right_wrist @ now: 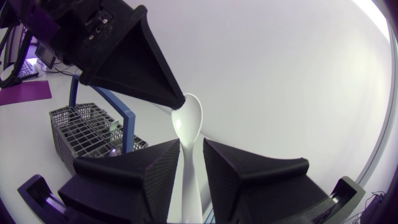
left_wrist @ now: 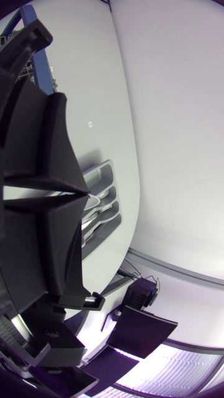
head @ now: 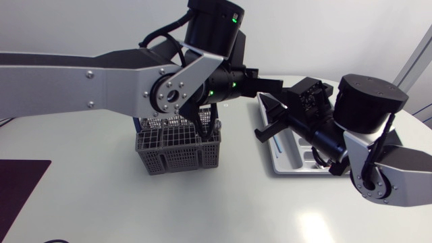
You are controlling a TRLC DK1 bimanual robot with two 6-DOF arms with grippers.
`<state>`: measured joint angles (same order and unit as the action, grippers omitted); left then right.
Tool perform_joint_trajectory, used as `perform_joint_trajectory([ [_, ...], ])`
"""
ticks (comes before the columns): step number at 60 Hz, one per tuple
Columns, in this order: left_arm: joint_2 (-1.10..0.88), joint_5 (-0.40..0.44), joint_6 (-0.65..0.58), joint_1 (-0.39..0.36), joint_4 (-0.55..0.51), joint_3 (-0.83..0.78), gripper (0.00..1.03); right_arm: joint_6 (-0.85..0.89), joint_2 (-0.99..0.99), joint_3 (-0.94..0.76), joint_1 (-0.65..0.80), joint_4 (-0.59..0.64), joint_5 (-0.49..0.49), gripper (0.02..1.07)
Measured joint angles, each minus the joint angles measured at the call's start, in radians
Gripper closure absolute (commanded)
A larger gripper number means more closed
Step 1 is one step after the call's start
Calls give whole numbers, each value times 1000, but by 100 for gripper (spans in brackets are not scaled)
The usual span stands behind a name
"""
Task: Unload the cutlery basket into the drawer organizer.
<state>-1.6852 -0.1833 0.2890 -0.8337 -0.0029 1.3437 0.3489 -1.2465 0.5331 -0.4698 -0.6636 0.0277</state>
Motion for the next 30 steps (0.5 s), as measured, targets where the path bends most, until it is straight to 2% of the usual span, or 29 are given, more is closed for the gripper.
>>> perform_joint_trajectory([
  [30, 0, 0, 0, 0, 0, 0, 98, 18, -27, 0, 0, 0, 0, 82],
])
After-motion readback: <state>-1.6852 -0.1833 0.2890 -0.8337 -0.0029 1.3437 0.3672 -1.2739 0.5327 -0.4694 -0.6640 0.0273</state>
